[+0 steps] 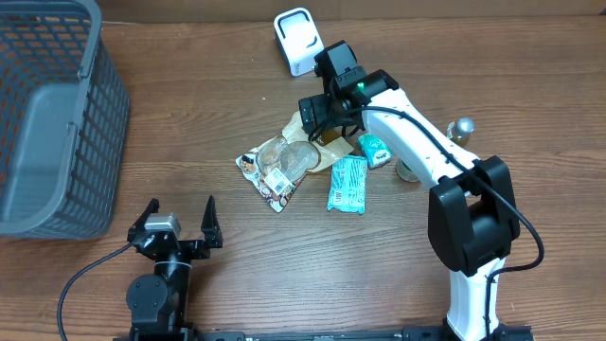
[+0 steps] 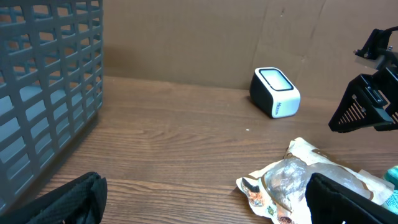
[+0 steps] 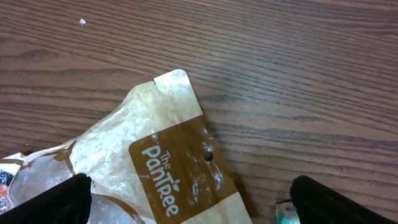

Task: Scan the item barcode

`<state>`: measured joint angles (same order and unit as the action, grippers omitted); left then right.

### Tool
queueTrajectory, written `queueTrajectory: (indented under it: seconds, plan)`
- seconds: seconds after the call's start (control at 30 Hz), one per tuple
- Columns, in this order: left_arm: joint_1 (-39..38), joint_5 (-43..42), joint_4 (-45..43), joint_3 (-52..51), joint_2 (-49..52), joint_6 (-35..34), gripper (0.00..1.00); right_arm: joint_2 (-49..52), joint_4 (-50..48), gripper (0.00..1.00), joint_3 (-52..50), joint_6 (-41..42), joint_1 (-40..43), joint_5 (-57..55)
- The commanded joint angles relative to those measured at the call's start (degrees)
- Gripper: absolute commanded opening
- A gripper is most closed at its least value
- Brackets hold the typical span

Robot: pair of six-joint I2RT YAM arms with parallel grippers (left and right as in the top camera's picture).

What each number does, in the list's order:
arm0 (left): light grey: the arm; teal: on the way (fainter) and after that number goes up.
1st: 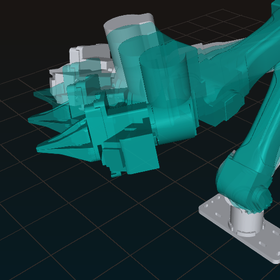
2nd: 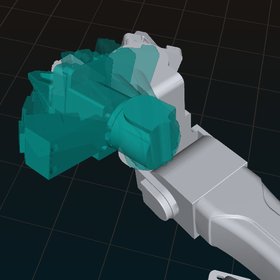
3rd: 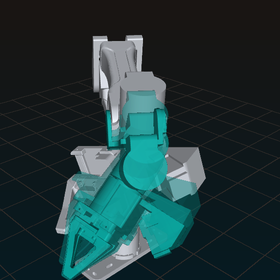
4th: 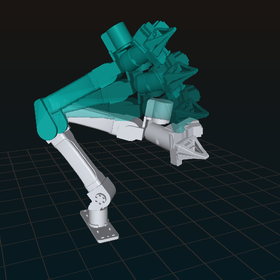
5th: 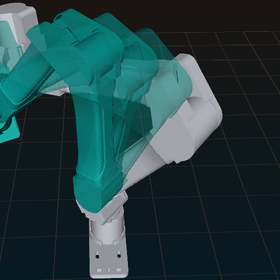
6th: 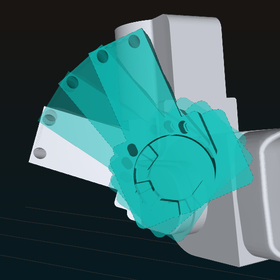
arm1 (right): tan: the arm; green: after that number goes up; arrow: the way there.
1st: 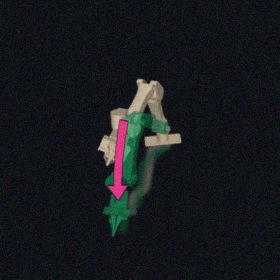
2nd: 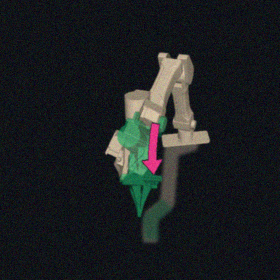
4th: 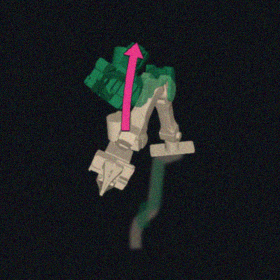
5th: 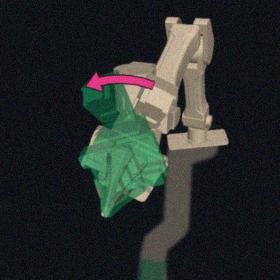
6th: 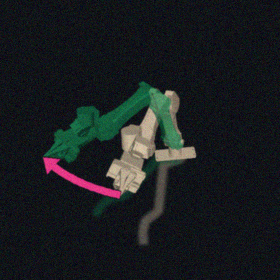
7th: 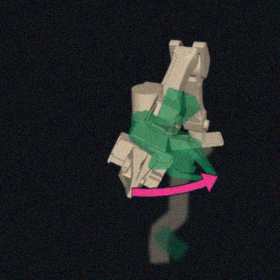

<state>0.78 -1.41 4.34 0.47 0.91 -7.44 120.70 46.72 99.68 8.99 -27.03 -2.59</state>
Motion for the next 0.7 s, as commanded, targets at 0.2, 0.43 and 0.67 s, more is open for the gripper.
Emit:
queueTrajectory:
  seconds: [0.2,0.43,0.67]
  plan:
    - [0.4,0.3,0.1,-0.2,-0.7,1.0,1.0,-0.2,-0.2,1.0,-0.3,0.2,0.3,-0.5]
    - [0.4,0.4,0.1,-0.2,-0.7,1.0,1.0,-0.2,-0.2,1.0,-0.3,0.2,0.3,-0.5]
    - [0.4,0.3,0.1,-0.2,-0.7,1.0,1.0,-0.1,-0.1,1.0,-0.4,0.2,0.3,-1.2]
